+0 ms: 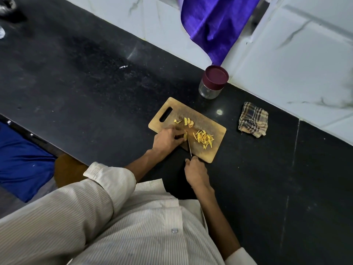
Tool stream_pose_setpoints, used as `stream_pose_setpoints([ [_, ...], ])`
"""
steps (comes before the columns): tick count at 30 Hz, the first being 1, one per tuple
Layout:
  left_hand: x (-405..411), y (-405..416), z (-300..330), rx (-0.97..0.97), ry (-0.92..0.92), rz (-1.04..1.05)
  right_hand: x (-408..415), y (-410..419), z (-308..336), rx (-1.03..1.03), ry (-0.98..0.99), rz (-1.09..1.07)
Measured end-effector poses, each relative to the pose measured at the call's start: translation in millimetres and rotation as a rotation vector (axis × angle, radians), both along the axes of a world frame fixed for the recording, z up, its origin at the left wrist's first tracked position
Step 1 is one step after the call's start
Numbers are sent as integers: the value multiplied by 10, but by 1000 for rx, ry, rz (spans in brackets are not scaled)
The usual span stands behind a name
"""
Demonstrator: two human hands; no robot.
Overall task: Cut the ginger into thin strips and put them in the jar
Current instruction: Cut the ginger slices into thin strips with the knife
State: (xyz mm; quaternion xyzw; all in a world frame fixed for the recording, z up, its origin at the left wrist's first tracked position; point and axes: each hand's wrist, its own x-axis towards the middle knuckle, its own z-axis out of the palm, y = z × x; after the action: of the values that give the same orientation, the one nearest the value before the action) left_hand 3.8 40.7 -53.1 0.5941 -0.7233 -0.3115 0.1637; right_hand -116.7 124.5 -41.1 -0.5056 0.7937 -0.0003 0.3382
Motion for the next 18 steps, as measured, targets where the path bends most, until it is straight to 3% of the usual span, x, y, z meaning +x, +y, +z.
stream_pose_setpoints([
  [10,-23,29,25,-5,-5,4,88,-105,11,-102,5,-72],
  [18,-22,13,-17,-5,8,24,-10,-53,22,-108,-121,-211],
])
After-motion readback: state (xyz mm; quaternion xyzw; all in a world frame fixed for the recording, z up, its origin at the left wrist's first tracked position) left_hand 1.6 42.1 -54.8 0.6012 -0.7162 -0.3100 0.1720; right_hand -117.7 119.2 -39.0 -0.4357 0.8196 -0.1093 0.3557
